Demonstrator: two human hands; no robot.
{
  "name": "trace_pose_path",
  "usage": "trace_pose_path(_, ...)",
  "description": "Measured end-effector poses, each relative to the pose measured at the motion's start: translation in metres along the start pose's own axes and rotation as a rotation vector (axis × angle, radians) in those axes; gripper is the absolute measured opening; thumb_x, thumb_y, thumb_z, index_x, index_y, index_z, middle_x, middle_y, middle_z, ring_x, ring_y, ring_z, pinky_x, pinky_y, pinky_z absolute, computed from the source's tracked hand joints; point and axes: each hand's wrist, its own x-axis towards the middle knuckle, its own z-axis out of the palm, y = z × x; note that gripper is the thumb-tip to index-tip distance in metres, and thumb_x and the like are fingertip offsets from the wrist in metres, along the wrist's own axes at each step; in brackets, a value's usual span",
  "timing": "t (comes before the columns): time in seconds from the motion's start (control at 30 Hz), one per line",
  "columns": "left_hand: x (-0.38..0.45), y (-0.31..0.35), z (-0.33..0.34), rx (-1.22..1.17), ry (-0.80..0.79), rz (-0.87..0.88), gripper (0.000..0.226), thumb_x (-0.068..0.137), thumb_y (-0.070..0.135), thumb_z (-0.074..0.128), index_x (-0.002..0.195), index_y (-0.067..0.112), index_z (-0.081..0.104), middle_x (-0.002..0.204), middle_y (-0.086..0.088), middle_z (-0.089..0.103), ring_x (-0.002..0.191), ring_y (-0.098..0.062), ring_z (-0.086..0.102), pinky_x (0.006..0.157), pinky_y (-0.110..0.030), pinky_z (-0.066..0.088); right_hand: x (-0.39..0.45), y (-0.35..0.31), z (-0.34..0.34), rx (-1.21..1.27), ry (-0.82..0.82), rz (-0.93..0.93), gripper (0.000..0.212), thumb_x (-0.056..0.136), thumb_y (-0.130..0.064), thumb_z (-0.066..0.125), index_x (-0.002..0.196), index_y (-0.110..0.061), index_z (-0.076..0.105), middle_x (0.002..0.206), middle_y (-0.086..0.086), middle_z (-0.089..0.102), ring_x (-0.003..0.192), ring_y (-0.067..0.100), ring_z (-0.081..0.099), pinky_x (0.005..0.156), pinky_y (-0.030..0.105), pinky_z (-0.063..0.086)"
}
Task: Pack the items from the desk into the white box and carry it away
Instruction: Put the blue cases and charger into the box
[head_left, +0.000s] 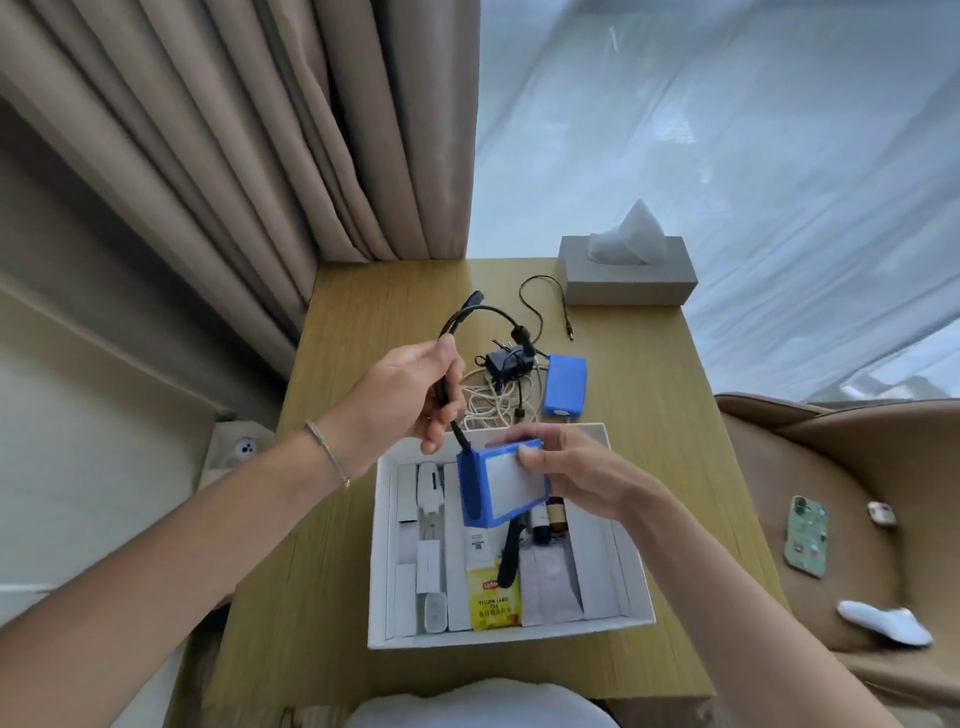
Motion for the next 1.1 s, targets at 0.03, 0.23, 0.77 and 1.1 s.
trace_pose_path(0.03,-0.001,-0.008,-0.002,0.036,-0.005,-0.016,0.039,0.108,0.037,0.033,0.082,0.011,0.048,0.059,-0.005,0.05,0.045,-0.016,0.044,0.04,-0.026,0.042,-0.007,0.001,0.0,-0.093,-0.001,0.028,0.031,0.091,-0.034,0.071,0.118,-0.018,0.07,0.119,0.009,0.068,0.106,0.023,0.065,0.087,0.035,0.056)
trace_pose_path(0.23,0.003,-0.06,-0.007,0.187,0.005,-0.11,0.036,0.109,0.025,0.034,0.079,0.012,0.048,0.058,-0.003,0.052,0.042,-0.015,0.045,0.039,-0.025,0.042,-0.028,0.01,0.008,-0.668,-0.001,0.206,0.028,0.093,-0.03,0.072,0.118,-0.016,0.072,0.108,-0.001,0.075,0.099,0.016,0.069,0.079,0.024,0.053)
trace_pose_path(0.77,0.024,-0.16,0.034,0.248,0.014,-0.402,0.028,0.107,0.021,0.03,0.089,0.012,0.05,0.066,-0.01,0.058,0.042,-0.016,0.053,0.043,-0.028,0.051,-0.018,0.043,0.014,-1.415,-0.128,0.569,0.032,0.095,-0.027,0.069,0.124,-0.016,0.058,0.105,-0.001,0.054,0.09,0.02,0.052,0.064,0.027,0.038)
trace_pose_path(1.1,0.034,-0.16,0.058,0.258,0.051,-0.38,0.028,0.106,0.019,0.032,0.087,0.011,0.051,0.069,-0.012,0.066,0.046,-0.018,0.053,0.053,-0.033,0.057,-0.021,0.053,0.012,-1.751,-0.186,0.506,0.034,0.092,-0.028,0.07,0.121,-0.011,0.063,0.102,0.006,0.059,0.101,0.027,0.061,0.08,0.037,0.054)
